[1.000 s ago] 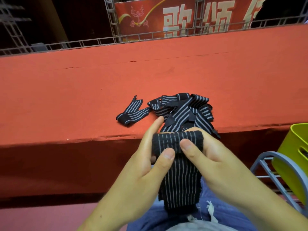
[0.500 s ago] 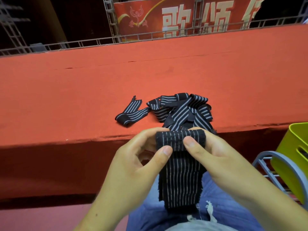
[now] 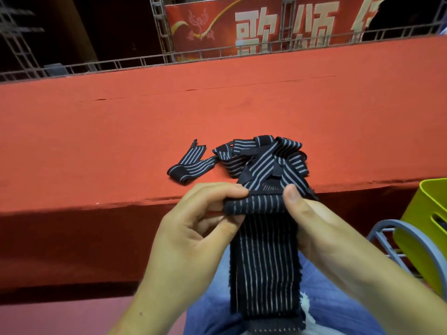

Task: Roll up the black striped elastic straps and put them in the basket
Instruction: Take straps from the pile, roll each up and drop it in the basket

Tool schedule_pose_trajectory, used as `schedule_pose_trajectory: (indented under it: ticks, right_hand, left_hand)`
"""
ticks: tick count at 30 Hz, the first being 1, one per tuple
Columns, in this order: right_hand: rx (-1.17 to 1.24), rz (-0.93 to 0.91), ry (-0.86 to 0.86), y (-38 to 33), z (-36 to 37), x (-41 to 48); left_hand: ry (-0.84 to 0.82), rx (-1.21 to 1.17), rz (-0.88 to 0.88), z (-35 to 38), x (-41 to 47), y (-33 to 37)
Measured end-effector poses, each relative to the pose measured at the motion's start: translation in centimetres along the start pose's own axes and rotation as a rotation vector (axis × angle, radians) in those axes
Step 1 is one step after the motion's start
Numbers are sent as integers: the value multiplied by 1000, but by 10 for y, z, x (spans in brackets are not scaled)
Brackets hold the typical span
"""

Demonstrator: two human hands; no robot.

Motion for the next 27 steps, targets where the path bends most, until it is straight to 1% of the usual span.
schedule_pose_trajectory:
  ticks: [3, 5, 8, 10, 12, 18, 20, 23, 27]
  right_hand:
    - [32, -20, 56, -2, -1, 1]
    - [37, -32, 88, -3, -1, 0]
    - [58, -28, 110, -2, -4, -1]
    - [79, -30, 91, -3, -4, -1]
    - [69, -40, 66, -6, -2, -2]
    - [-91, -100, 98, -6, 1, -2]
    - [-119, -96, 79, -6, 3, -1]
    - [-118, -90, 59, -5, 5, 1]
    - [-112, -146, 113, -6, 2, 1]
  left_hand:
    - [-36, 17, 36, 1, -1, -4]
    - [-59, 34, 26, 2, -1, -6]
    - [-121, 41, -42, 5, -3, -8]
    - [-193, 22, -107, 9, -5, -9]
    - [-236, 18, -137, 11, -7, -9]
    - [-250, 67, -159, 12, -9, -15]
    - [-237, 110, -140, 12, -9, -14]
    - [-234, 150, -125, 12, -10, -13]
    - [-268, 120, -157, 14, -11, -14]
Point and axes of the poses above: each hand's wrist, its own x-axis towards the middle knuckle, its own z-axis out of the palm, y = z × x, the point moved 5 cm from there along x, towards the middle knuckle, and after that the axes turned 1 degree about -z, right-handed, at the moved point
